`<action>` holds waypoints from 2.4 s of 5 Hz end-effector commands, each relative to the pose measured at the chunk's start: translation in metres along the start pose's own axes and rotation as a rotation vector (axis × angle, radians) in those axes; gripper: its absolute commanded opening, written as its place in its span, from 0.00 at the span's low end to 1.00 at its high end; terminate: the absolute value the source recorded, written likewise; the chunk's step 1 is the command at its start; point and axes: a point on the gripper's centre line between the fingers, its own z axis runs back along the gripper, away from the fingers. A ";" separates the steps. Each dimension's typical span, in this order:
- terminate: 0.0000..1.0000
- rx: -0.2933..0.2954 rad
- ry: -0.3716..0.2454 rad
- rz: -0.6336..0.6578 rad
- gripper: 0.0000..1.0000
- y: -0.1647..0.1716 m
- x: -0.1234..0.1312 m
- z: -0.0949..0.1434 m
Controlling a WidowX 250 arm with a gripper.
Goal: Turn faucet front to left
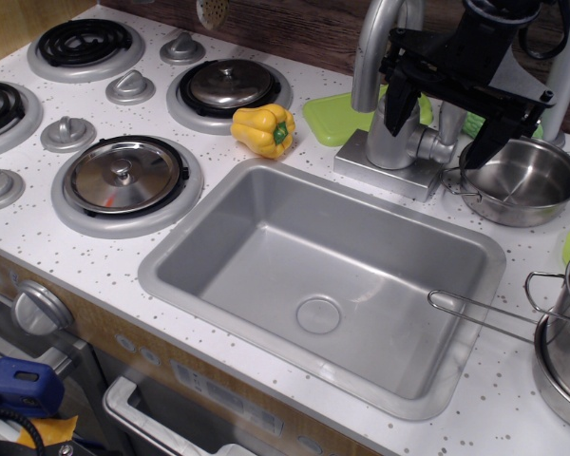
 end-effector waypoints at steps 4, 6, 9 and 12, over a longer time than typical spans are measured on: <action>0.00 -0.004 -0.091 -0.113 1.00 0.063 0.018 0.004; 0.00 0.001 -0.125 -0.165 1.00 0.084 0.019 -0.003; 0.00 -0.011 -0.145 -0.238 1.00 0.106 0.031 -0.009; 0.00 -0.020 -0.165 -0.277 1.00 0.115 0.047 -0.018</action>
